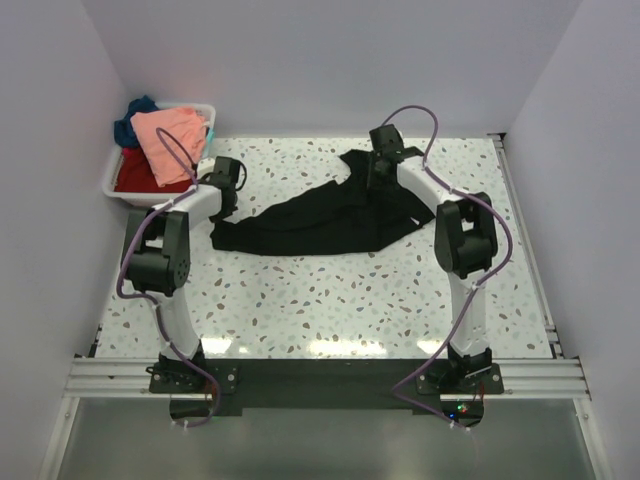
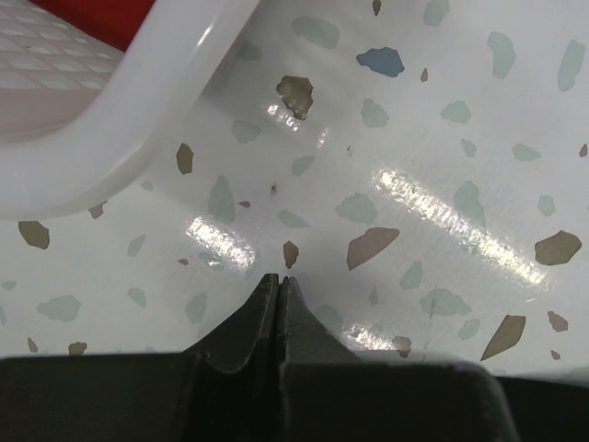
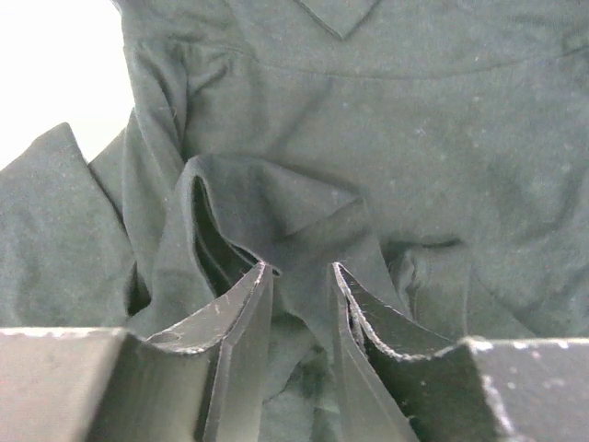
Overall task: Fold and stack the t-shirts
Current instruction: Flatten the tshirt out
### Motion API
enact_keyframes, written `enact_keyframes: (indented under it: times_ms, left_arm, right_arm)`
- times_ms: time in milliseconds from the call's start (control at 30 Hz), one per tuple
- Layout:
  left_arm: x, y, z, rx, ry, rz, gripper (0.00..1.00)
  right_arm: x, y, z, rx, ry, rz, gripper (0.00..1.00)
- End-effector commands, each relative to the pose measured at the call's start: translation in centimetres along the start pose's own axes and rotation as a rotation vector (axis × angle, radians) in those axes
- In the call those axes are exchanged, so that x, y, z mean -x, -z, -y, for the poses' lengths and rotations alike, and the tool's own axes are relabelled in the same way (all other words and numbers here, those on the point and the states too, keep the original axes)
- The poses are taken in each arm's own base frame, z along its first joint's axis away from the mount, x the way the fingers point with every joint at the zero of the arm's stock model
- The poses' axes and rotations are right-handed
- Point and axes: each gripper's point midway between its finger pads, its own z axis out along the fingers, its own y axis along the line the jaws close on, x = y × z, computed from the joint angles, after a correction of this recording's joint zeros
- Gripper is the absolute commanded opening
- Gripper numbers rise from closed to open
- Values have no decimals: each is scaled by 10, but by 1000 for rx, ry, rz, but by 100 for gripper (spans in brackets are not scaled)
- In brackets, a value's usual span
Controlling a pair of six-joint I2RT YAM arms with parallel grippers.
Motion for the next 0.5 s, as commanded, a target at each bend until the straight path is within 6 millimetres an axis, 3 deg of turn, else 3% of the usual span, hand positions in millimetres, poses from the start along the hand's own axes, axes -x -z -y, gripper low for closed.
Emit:
enact_keyframes:
  times_ms: [0,467]
  left_arm:
    - [20,1,12,-28,16,47,0]
    - [20,-2,14,-23,22,41,0]
  right_arm:
    - [12,1,-5,21,32,14,36]
    - [-2,0,-13,62,48,-35,36]
